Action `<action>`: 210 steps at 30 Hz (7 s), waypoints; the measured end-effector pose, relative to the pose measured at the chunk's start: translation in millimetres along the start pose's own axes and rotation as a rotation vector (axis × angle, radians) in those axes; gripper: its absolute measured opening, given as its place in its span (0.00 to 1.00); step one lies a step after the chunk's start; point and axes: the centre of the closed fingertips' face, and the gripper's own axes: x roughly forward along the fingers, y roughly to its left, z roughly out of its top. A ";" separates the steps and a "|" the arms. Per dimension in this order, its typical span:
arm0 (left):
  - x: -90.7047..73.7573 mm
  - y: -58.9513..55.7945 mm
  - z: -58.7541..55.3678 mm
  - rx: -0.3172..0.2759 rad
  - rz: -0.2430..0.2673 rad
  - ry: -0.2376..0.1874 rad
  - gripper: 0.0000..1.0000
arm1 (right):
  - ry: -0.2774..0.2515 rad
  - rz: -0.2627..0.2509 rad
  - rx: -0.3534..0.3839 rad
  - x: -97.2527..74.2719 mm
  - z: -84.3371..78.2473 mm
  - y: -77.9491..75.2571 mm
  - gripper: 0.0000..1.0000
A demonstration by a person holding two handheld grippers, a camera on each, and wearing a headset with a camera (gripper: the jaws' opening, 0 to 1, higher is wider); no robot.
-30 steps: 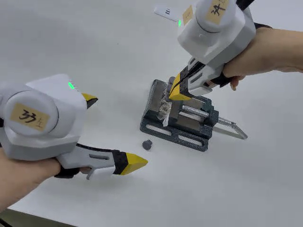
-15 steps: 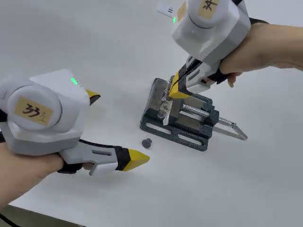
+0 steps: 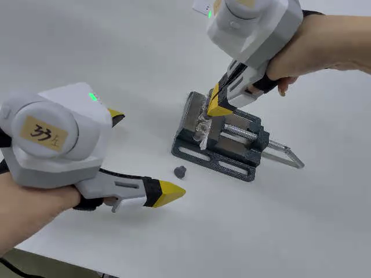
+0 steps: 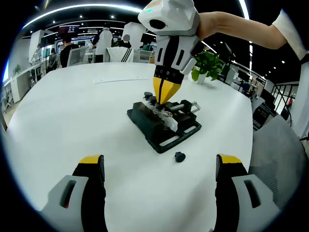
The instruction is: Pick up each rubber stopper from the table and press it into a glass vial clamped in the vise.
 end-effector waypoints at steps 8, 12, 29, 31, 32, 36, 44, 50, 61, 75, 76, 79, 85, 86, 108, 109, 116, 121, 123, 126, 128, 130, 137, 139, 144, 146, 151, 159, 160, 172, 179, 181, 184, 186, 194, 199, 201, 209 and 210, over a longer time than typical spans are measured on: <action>0.4 1.1 0.0 -0.003 0.004 0.000 0.95 | 0.049 0.012 -0.077 0.4 1.1 2.0 0.00; 0.3 0.2 0.6 -0.006 0.004 -0.004 0.95 | 0.034 0.013 -0.012 0.0 0.3 1.2 0.00; -11.6 -2.0 16.0 0.034 0.012 -0.018 0.95 | 0.004 -0.048 0.101 -1.1 0.1 -2.1 0.00; -13.3 -1.8 17.0 0.038 0.014 -0.020 0.95 | -0.017 -0.045 0.122 -1.7 -1.5 -1.6 0.00; -14.5 -2.0 17.7 0.040 0.012 -0.018 0.95 | -0.029 -0.047 0.101 -1.9 -1.3 -0.4 0.00; -18.2 -4.1 21.4 0.059 0.012 -0.019 0.95 | -0.054 -0.050 0.084 -2.7 -1.5 0.2 0.00; -19.4 -5.6 22.1 0.067 0.013 -0.015 0.95 | -0.108 -0.041 0.132 -3.3 -0.3 -1.5 0.00; -17.5 -5.8 23.8 0.077 0.008 -0.013 0.95 | -0.118 -0.054 0.113 -2.9 -0.7 0.4 0.00; -16.9 -5.9 25.1 0.083 0.008 -0.009 0.95 | -0.145 -0.069 0.111 -9.7 1.0 -0.1 0.00; -17.9 -7.2 23.9 0.083 0.009 -0.001 0.95 | -0.136 -0.036 0.112 -3.6 2.9 4.4 0.00; -17.9 -7.1 24.1 0.082 0.008 -0.001 0.95 | -0.133 -0.038 0.108 -4.4 1.8 6.4 0.00; -18.4 -6.8 23.3 0.084 0.009 0.000 0.95 | -0.189 0.005 0.098 -7.3 8.9 30.1 0.00; -19.9 -3.7 16.4 0.084 0.010 0.011 0.95 | -0.243 0.030 0.125 12.5 10.1 74.4 0.05; -20.5 -4.4 16.2 0.083 0.011 0.013 0.95 | -0.252 0.024 0.140 16.4 10.1 77.3 0.07; -27.3 -8.6 8.3 0.080 0.013 0.019 0.94 | -0.434 -0.083 0.471 56.3 18.2 78.9 0.03; -27.2 -8.9 7.9 0.079 0.011 0.019 0.94 | -0.426 -0.083 0.475 58.1 17.5 78.7 0.02; -27.2 -9.4 7.5 0.085 0.007 0.025 0.94 | -0.418 -0.091 0.472 58.4 15.7 76.0 0.00; -28.6 -11.8 12.2 0.107 0.009 0.005 0.92 | -0.450 -0.107 0.520 58.6 14.6 73.0 0.00; -28.9 -13.7 13.5 0.103 0.004 0.002 0.92 | -0.488 -0.094 0.592 58.3 14.1 76.0 0.00; -28.4 -14.9 11.3 0.109 0.001 0.008 0.92 | -0.544 -0.056 0.681 54.9 13.1 78.9 0.00; -29.2 -16.5 13.0 0.110 -0.001 0.003 0.92 | -0.602 -0.025 0.745 48.5 15.2 80.2 0.00; -29.5 -18.1 14.5 0.115 -0.003 0.000 0.92 | -0.641 -0.030 0.787 41.4 12.2 77.2 0.00; -33.0 -24.2 27.2 0.142 -0.022 -0.033 0.89 | -0.863 0.088 1.057 4.6 7.9 74.1 0.00; -34.0 -27.1 31.5 0.149 -0.032 -0.056 0.86 | -0.934 0.139 1.115 -7.6 8.2 76.1 0.00; -37.5 -32.0 42.4 0.169 -0.045 -0.111 0.76 | -1.050 0.214 1.204 -33.6 10.1 85.2 0.00; -37.5 -32.5 45.6 0.176 -0.041 -0.127 0.70 | -1.097 0.254 1.253 -42.3 12.1 87.1 0.00; -40.3 -37.0 60.4 0.171 -0.063 -0.190 0.60 | -1.199 0.336 1.339 -60.9 17.3 92.1 0.00; -42.5 -62.8 86.2 0.220 -0.146 -0.260 0.37 | -1.283 0.480 1.430 -78.9 28.4 100.8 0.00; -43.1 -66.0 87.8 0.224 -0.161 -0.265 0.35 | -1.289 0.490 1.450 -79.2 27.9 100.3 0.00; -41.6 -90.6 96.8 0.209 -0.251 -0.276 0.07 | -1.369 0.643 1.587 -81.9 22.1 104.1 0.00; -38.3 -91.6 97.5 0.184 -0.272 -0.272 0.07 | -1.385 0.659 1.595 -85.1 22.8 107.7 0.00; -37.3 -91.0 96.5 0.185 -0.272 -0.266 0.06 | -1.394 0.669 1.599 -86.7 23.0 107.2 0.00; -37.7 -90.9 98.0 0.183 -0.275 -0.272 0.07 | -1.390 0.673 1.592 -87.3 26.6 109.4 0.00; -37.9 -90.5 98.4 0.181 -0.276 -0.273 0.06 | -1.386 0.672 1.591 -86.4 27.5 110.3 0.00; -38.2 -90.4 96.7 0.166 -0.283 -0.273 0.05 | -1.401 0.697 1.596 -87.9 26.6 110.1 0.00; -39.6 -90.1 96.6 0.144 -0.285 -0.281 0.06 | -1.414 0.709 1.601 -88.4 25.3 109.3 0.00; -39.6 -90.4 96.2 0.145 -0.284 -0.281 0.05 | -1.418 0.713 1.601 -88.4 25.0 109.1 0.00; -39.8 -89.2 96.3 0.136 -0.278 -0.275 0.05 | -1.431 0.712 1.597 -87.7 23.0 107.0 0.00; -39.6 -89.2 96.2 0.138 -0.278 -0.274 0.05 | -1.431 0.711 1.599 -87.6 22.7 106.9 0.00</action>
